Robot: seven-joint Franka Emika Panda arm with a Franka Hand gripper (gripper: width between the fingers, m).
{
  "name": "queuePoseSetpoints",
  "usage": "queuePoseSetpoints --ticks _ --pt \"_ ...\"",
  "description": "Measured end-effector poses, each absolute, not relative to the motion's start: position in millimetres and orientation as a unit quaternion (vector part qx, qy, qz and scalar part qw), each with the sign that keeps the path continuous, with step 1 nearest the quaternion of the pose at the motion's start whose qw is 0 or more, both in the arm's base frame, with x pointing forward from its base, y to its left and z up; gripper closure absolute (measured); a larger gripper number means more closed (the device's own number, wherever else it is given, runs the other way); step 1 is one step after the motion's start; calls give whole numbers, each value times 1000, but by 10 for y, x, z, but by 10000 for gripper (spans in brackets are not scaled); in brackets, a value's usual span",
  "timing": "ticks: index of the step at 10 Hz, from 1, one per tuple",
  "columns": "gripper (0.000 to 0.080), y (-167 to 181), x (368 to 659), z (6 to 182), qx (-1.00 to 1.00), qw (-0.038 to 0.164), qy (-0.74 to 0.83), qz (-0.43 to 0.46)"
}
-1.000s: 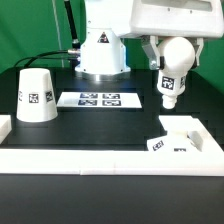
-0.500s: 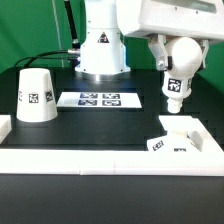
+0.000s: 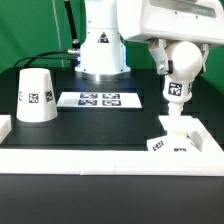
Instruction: Assemble lamp
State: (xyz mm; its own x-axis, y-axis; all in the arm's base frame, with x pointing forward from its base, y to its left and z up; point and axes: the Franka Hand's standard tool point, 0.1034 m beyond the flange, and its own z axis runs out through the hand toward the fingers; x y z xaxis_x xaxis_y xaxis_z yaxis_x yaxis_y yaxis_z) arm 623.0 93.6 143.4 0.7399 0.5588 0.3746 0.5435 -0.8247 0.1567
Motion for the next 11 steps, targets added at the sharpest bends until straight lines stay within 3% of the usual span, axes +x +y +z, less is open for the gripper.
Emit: queuePoseSetpoints --ticks 11 --pt "223 998 6232 1286 932 15 302 200"
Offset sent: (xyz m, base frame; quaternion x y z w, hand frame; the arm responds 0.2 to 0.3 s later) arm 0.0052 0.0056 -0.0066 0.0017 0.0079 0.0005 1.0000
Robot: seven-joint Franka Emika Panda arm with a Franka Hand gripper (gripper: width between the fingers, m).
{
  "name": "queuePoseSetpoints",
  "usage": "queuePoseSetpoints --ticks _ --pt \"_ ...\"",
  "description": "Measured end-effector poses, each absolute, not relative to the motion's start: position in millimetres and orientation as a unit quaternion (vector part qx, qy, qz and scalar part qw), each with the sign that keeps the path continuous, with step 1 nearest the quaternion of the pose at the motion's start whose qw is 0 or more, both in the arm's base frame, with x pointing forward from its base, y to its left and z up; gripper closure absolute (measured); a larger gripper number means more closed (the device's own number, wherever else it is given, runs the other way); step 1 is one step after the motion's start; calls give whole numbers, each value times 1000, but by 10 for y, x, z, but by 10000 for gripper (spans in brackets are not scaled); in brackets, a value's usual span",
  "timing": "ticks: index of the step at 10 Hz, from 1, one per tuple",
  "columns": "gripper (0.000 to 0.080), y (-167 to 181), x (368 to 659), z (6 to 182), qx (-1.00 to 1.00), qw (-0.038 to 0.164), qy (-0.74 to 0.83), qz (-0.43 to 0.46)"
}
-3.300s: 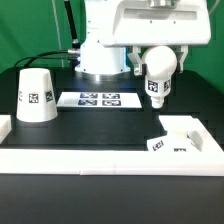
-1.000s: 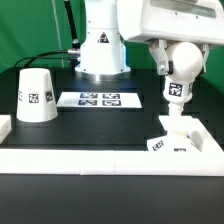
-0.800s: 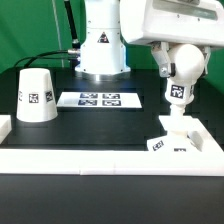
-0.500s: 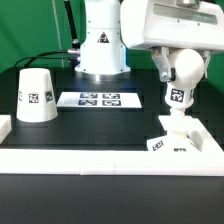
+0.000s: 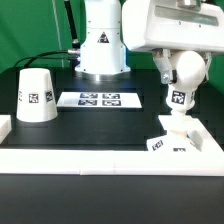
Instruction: Assemble lamp
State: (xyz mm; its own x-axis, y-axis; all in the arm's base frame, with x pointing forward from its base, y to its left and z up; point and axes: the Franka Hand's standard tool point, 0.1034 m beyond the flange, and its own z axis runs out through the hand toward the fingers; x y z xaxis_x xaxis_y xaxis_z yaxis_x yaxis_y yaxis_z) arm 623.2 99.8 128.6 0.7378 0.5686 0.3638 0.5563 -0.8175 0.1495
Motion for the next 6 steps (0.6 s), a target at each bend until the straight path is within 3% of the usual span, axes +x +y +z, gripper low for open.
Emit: queuePoseSetpoints --ticks 6 --pt "223 958 6232 1193 927 21 297 228"
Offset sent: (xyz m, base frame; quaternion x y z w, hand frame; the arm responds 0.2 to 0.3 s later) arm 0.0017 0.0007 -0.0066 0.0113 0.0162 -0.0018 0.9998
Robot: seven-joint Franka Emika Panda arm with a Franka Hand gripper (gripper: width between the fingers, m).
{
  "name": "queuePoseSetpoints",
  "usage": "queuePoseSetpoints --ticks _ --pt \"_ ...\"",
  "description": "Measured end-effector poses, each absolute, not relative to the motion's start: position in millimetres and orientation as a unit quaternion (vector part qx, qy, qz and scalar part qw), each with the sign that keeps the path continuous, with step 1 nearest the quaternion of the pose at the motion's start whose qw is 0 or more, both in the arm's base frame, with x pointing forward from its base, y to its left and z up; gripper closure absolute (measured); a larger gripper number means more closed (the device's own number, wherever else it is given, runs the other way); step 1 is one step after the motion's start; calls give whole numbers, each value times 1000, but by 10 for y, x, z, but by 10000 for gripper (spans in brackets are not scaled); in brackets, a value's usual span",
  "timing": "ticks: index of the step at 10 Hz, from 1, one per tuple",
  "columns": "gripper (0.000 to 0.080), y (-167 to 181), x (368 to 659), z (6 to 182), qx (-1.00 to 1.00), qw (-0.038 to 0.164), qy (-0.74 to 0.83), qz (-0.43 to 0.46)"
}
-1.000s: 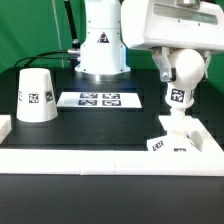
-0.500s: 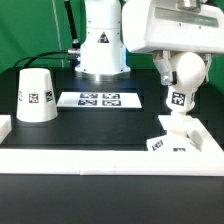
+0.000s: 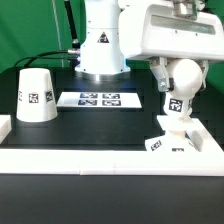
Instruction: Assemble lamp
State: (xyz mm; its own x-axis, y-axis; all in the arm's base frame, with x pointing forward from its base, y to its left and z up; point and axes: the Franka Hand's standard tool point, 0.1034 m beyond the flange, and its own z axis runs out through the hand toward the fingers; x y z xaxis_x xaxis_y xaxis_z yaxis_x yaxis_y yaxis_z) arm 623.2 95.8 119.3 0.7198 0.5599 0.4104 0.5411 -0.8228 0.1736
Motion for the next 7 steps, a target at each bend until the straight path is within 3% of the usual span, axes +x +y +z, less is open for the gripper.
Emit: queuePoseSetpoints --ticks 4,5,7 --pt "223 992 6172 1194 922 23 294 252" --pt "131 987 6164 1194 922 23 294 251" --pt "109 986 6153 1199 923 23 295 247"
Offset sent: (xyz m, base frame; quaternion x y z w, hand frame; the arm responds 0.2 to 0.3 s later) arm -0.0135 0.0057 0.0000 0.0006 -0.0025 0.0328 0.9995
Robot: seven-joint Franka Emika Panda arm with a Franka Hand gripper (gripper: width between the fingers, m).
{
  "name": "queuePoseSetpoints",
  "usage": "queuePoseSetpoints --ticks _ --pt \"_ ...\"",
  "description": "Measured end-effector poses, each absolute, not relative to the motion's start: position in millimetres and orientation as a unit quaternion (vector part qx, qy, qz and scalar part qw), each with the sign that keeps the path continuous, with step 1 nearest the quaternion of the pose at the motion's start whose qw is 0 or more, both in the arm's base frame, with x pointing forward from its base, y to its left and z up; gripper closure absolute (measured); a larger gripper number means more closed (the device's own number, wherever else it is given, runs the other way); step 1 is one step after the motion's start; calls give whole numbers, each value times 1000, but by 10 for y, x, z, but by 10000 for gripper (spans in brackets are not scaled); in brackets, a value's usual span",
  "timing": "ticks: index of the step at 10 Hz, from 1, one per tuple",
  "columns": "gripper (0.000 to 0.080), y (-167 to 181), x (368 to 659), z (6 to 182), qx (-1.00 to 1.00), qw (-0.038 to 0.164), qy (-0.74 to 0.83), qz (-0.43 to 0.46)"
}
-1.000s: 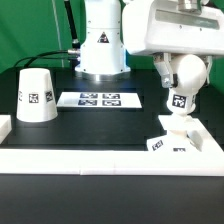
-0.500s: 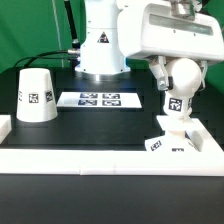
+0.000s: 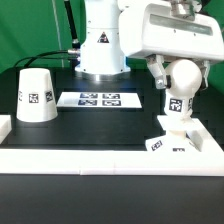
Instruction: Assemble lamp
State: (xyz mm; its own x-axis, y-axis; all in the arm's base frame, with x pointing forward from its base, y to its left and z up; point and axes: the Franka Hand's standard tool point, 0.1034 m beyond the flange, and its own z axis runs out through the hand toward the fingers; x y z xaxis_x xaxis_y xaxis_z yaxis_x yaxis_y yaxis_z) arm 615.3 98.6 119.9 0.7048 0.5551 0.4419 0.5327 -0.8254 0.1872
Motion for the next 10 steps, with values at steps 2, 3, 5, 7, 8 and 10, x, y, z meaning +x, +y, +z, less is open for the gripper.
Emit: queuePoseSetpoints --ticks 2,3,5,7,8,10 --pt "101 973 6131 1232 925 22 295 239" --pt "101 971 6125 1273 925 22 295 237" --pt "101 981 6105 1353 926 22 296 235" --pt "101 982 6124 1413 924 23 296 240" --pt "101 970 6127 1415 924 24 296 240" --pt "101 965 6114 1383 928 21 297 224"
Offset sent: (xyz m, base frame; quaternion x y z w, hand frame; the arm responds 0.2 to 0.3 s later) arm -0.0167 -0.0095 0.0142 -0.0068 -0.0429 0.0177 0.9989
